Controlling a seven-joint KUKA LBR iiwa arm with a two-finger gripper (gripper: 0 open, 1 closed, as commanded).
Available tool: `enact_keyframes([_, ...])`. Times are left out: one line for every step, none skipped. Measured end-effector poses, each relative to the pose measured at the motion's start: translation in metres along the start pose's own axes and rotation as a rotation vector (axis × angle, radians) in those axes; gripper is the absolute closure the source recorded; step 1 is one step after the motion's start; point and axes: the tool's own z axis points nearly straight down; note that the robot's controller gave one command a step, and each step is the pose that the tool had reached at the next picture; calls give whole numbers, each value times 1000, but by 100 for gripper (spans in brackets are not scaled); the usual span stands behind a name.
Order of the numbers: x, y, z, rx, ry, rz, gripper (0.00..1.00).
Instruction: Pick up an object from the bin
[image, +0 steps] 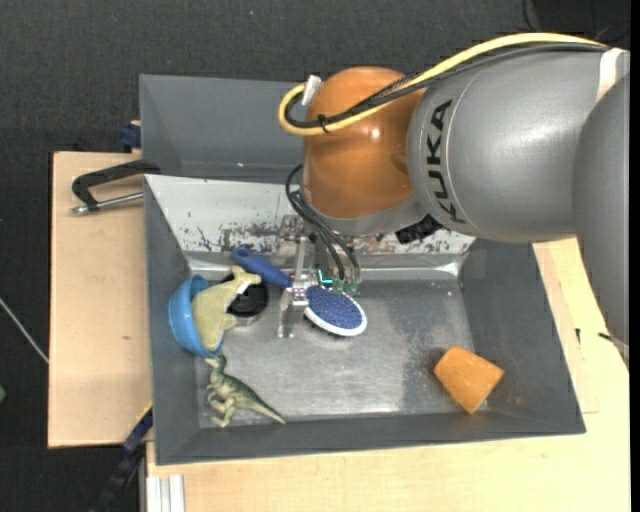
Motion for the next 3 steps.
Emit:
enact_keyframes([-12, -71, 127, -6, -14, 282, 0])
enact_keyframes([9, -63, 98, -3, -8, 510, 0])
enact_keyframes([10, -77, 91, -4, -10, 746, 0])
